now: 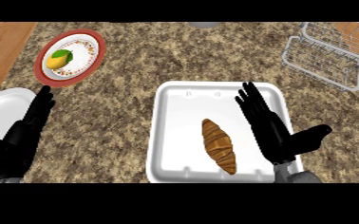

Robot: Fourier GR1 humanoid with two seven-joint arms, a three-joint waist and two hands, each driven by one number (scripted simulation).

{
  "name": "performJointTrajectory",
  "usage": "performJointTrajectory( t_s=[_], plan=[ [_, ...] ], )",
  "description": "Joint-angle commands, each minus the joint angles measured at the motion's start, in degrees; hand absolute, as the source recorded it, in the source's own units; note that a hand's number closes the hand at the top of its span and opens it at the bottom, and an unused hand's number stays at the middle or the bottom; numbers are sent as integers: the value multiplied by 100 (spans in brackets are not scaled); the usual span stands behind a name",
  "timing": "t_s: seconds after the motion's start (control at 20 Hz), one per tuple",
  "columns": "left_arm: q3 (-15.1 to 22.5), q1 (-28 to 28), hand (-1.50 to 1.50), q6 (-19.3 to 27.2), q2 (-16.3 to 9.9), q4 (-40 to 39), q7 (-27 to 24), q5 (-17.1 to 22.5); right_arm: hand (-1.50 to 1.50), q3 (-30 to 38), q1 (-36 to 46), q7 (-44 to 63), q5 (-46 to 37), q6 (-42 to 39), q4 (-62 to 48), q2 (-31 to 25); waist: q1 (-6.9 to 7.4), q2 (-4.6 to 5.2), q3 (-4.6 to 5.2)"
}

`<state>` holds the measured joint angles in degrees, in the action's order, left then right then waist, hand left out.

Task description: Pick the croissant from the tray and place it in the tiered basket

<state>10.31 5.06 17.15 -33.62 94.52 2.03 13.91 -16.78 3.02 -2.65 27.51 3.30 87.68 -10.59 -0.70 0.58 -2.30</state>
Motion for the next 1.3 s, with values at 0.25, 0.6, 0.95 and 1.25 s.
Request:
performJointTrajectory(
  t_s=[0.25, 0.6, 0.95, 1.25],
  plan=[
    [797, -898, 0, -626, 942, -331, -340, 166, -150, -1167, 1599, 663, -2050, 1613, -505, 733, 46, -12, 272],
    [691, -1270, 0, -1248, 1404, -1477, -885, 367, -150, -1906, 1745, -542, -2217, 2980, -1498, 1046, 89, -35, 233],
    [759, -953, 0, -1076, 1525, -1640, -1054, 157, -150, -2377, 2667, 2246, -4000, 2527, -427, -271, -76, -142, 269],
    [679, -1130, 0, -1078, 1422, -1625, -811, 186, -150, -3141, 3338, 3965, -4526, 588, -450, -1464, -206, -247, 308]
  ],
)
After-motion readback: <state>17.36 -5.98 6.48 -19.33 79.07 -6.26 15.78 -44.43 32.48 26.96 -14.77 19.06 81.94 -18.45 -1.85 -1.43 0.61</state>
